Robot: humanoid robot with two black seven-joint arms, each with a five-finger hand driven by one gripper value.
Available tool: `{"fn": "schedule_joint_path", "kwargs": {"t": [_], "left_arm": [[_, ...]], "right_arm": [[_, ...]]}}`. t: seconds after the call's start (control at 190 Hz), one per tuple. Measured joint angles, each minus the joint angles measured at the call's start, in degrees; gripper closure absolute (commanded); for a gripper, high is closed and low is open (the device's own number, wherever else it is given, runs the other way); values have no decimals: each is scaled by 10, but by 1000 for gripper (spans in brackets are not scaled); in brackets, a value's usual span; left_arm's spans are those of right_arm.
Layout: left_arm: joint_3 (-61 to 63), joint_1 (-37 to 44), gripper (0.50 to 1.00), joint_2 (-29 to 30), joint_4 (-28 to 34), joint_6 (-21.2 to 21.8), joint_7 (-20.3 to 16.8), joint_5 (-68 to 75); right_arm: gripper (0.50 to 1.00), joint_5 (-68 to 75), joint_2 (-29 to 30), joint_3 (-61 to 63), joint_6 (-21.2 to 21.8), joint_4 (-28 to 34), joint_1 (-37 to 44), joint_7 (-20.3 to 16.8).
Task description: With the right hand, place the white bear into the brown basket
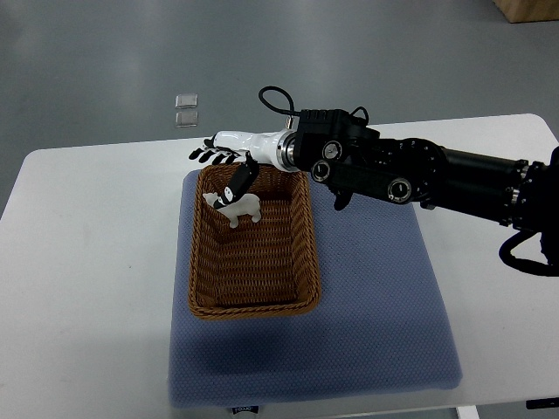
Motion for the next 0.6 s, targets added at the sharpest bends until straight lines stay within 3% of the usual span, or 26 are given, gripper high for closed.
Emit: {"fn": "schedule_joint_path", "kwargs": {"t": [0.221,0.368,0.6], "left_arm": [[0,0,500,0,-2,0,0,0],[0,0,500,0,-3,0,0,1],[0,0,500,0,-6,0,0,2]], "right_arm": [[605,41,-41,172,-6,-1,-26,5],[605,72,-77,335,-20,-2,-112,24],[605,131,-75,548,-39,-3,-260,83]]}}
